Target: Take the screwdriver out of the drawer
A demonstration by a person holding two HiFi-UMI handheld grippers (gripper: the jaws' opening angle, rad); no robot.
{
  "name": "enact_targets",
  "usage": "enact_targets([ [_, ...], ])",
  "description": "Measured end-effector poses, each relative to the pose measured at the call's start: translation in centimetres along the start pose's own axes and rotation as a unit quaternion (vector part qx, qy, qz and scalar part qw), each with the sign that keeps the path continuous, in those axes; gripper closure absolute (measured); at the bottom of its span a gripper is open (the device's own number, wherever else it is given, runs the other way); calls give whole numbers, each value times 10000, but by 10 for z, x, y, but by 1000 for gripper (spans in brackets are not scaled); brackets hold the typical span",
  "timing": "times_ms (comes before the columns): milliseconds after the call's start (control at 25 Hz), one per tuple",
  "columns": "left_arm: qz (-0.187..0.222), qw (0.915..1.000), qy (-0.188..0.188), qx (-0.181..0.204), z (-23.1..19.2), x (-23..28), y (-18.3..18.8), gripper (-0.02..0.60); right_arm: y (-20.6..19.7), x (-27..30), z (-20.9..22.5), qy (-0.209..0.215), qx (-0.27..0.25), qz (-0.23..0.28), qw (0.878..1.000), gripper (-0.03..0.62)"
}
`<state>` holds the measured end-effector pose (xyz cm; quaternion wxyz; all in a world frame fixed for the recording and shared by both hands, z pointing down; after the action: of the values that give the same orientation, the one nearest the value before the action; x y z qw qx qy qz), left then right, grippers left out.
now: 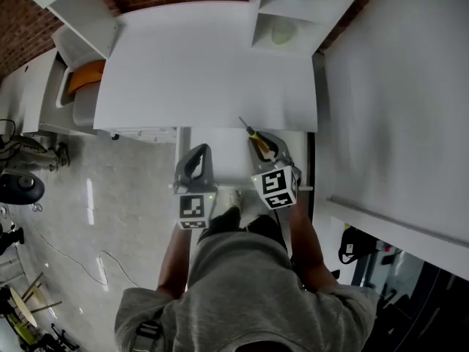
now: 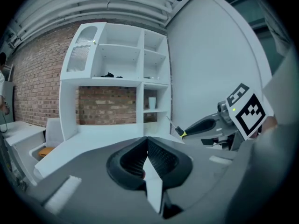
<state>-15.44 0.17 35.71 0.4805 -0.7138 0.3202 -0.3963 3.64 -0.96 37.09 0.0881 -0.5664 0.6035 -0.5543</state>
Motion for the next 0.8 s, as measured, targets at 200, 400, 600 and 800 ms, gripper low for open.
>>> enact_targets([
  [200, 153, 9995, -224, 181, 14, -1, 16, 570, 3, -33, 11, -490, 160, 197, 9985, 516],
  [400, 268, 9983, -404, 327, 21, -5, 27, 569, 3, -65, 17, -983, 409, 415, 9935, 516],
  [600, 357, 9970, -545, 416, 31, -7, 33, 569, 2, -91, 23, -1331, 715, 666, 9863, 517],
  [800, 496, 9952, -690, 484, 41, -1, 39, 569, -6, -103, 31, -1538, 755, 691, 9828, 517],
])
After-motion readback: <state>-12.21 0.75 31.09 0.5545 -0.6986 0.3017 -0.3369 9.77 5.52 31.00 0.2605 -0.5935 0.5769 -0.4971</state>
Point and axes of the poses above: the fingertips, and each gripper's own axes: x forward along the fingers, z to its right, y out of its top, the point moved 9 cm from there along -x, backward along the fingers, and after that the axes turned 13 degrees about -x, right-handed, at the moved point
